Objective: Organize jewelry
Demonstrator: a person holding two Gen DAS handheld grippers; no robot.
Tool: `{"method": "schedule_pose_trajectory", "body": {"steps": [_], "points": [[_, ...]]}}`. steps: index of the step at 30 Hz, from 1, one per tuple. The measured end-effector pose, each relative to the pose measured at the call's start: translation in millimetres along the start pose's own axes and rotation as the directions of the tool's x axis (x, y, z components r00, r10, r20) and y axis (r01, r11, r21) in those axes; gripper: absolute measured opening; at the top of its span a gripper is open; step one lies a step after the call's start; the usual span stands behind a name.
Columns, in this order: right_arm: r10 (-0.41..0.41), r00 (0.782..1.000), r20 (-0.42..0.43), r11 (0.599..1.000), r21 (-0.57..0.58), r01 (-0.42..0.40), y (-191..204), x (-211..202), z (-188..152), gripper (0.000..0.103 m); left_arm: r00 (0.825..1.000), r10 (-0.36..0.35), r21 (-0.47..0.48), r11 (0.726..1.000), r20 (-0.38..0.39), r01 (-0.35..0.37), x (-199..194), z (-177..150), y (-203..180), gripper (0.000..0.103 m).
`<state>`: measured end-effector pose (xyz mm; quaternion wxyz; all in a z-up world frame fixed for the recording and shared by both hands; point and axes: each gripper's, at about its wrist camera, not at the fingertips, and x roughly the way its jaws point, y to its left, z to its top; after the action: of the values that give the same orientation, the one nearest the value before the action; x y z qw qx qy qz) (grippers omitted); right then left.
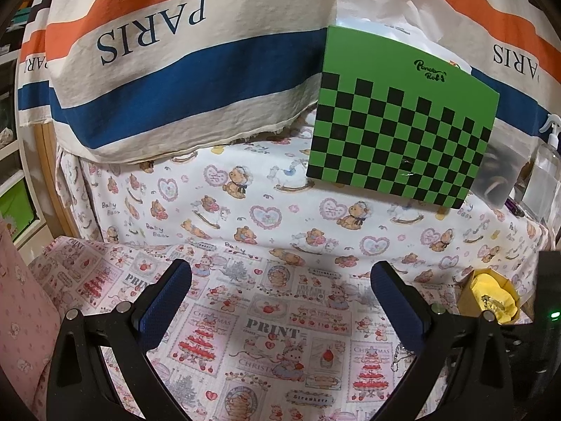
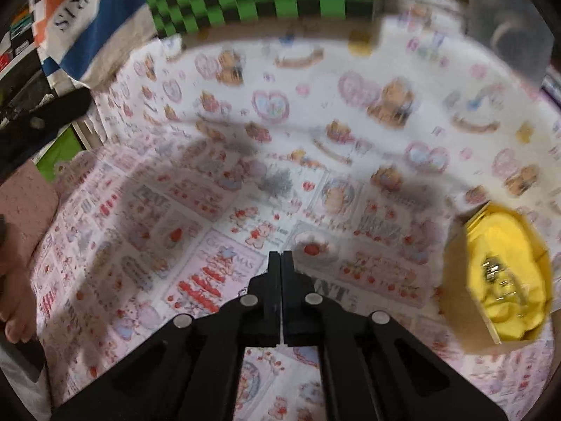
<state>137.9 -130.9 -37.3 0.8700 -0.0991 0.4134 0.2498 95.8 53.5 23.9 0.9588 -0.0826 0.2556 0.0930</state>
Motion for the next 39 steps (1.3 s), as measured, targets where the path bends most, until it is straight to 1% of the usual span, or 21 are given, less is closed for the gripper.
{"method": "schedule_pose_trajectory", "body": {"steps": [3,5,7,8,9,13,17,19,20,21,23,24,27,29,31,32,34,35,37,38,39], "points": [[0.004,1.0,-0.018,1.0,-0.005,-0.004,0,-4,2,0.001,1.0,0.003,0.004,1.0,0.002,-0.003,0,0,-1,0.101],[-0.018,0.999,-0.042,1.0,0.002,0.018,-3,0,2,0.001,1.0,0.003,0.004,1.0,0.0,-0.003,0,0,0,0.101],[-0.05,0.996,-0.075,0.999,0.005,0.051,-8,8,-1,0.01,1.0,0.005,-0.001,1.0,-0.003,-0.005,1,0,1,0.101],[-0.06,0.994,-0.087,0.998,0.016,0.061,-11,13,-2,0.02,1.0,0.004,-0.005,1.0,-0.005,-0.004,1,0,1,0.101],[-0.062,0.994,-0.094,0.998,0.026,0.065,-14,15,-4,0.022,1.0,0.003,-0.008,1.0,-0.007,-0.003,2,1,2,0.101],[-0.029,0.993,-0.115,0.997,0.063,0.037,-20,20,-9,0.025,1.0,0.001,-0.012,1.0,-0.011,-0.001,3,1,2,0.101],[-0.002,0.991,-0.136,1.0,0.005,0.002,-10,18,-12,0.032,1.0,0.003,-0.001,1.0,-0.01,-0.003,2,0,0,0.101],[-0.017,0.99,-0.138,1.0,-0.015,0.015,-5,18,-15,0.032,1.0,0.005,0.002,1.0,-0.008,-0.005,2,0,-1,0.101],[-0.03,0.991,-0.133,0.999,-0.016,0.028,-4,18,-15,0.021,1.0,0.005,0.003,1.0,-0.007,-0.005,2,0,-1,0.101],[-0.034,0.99,-0.133,0.999,-0.016,0.032,-4,19,-16,0.017,1.0,0.005,0.004,1.0,-0.007,-0.005,2,0,-1,0.101],[-0.038,0.991,-0.125,0.999,-0.007,0.038,-5,18,-16,0.016,1.0,0.005,0.004,1.0,-0.009,-0.005,2,0,-1,0.101],[-0.035,0.992,-0.118,0.999,0.002,0.035,-7,16,-16,0.001,1.0,0.005,0.002,1.0,-0.009,-0.005,2,0,-1,0.101],[-0.014,0.994,-0.105,1.0,0.022,0.016,-15,3,-19,0.001,1.0,0.001,0.004,1.0,-0.012,-0.001,2,0,-2,0.101],[-0.032,0.996,-0.085,0.999,0.027,0.034,-22,-8,-21,0.0,1.0,-0.007,0.011,1.0,-0.019,0.007,4,-2,-5,0.101],[-0.034,0.997,-0.067,0.997,0.07,0.039,-34,-16,-24,0.0,0.998,-0.044,0.038,0.998,-0.048,0.046,8,-5,-13,0.101],[-0.031,0.998,-0.059,0.995,0.094,0.037,-39,-19,-25,0.001,0.995,-0.072,0.056,0.996,-0.07,0.076,11,-8,-19,0.1],[-0.036,0.999,-0.025,0.99,0.133,0.039,-45,-27,-28,0.002,0.983,-0.14,0.091,0.984,-0.119,0.151,18,-14,-33,0.091],[-0.022,1.0,0.013,0.986,0.163,0.02,-49,-33,-31,0.002,0.97,-0.18,0.112,0.973,-0.162,0.2,23,-18,-42,0.085],[-0.017,0.999,0.049,0.978,0.209,0.006,-56,-39,-36,0.004,0.93,-0.244,0.151,0.944,-0.275,0.292,35,-29,-64,0.076],[-0.035,0.998,0.042,0.977,0.211,0.026,-57,-40,-35,0.006,0.916,-0.255,0.163,0.935,-0.311,0.315,40,-33,-74,0.069],[-0.059,0.997,0.048,0.978,0.204,0.048,-59,-44,-35,0.01,0.908,-0.255,0.17,0.931,-0.333,0.324,44,-37,-83,0.065]]}}
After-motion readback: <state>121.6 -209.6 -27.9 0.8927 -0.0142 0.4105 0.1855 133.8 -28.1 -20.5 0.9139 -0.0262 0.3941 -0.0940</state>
